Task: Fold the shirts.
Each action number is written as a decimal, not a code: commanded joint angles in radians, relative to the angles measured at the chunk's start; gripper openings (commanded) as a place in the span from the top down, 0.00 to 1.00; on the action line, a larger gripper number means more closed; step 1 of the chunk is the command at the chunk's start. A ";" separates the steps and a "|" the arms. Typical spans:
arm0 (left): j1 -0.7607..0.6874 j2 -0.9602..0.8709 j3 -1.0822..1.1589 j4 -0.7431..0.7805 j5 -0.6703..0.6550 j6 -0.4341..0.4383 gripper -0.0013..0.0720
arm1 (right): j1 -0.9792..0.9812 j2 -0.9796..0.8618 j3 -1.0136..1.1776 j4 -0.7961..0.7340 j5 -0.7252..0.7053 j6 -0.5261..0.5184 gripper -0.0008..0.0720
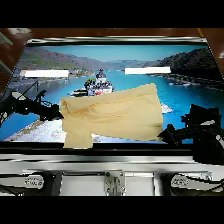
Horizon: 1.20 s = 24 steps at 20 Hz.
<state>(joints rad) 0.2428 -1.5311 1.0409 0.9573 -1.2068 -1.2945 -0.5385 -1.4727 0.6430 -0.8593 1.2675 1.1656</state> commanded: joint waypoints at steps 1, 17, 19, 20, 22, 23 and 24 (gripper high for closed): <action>0.000 0.062 0.001 0.000 0.002 0.000 0.94 | 0.000 0.001 -0.008 0.109 0.020 -0.053 0.91; 0.000 0.900 0.674 -0.179 0.654 0.053 0.94 | -0.001 0.785 1.045 0.327 -0.613 -0.239 0.91; 0.000 0.972 0.678 -0.173 0.701 0.053 0.94 | -0.001 0.850 1.051 0.316 -0.632 -0.231 0.91; 0.000 1.000 0.678 -0.149 0.687 0.052 0.94 | -0.001 0.872 1.051 0.299 -0.615 -0.211 0.91; 0.000 1.038 0.678 -0.097 0.645 0.052 0.94 | -0.001 0.902 1.051 0.222 -0.525 -0.121 0.91; 0.000 1.046 0.677 -0.081 0.617 0.052 0.94 | -0.001 0.905 1.051 0.184 -0.459 -0.094 0.91; 0.000 1.048 0.677 -0.081 0.578 0.051 0.94 | -0.001 0.905 1.051 0.141 -0.390 -0.075 0.91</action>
<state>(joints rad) 0.2424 -0.5297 1.7081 0.8349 -0.5941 -1.2423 -0.5388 -0.6060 1.6775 -0.6098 0.7753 1.0096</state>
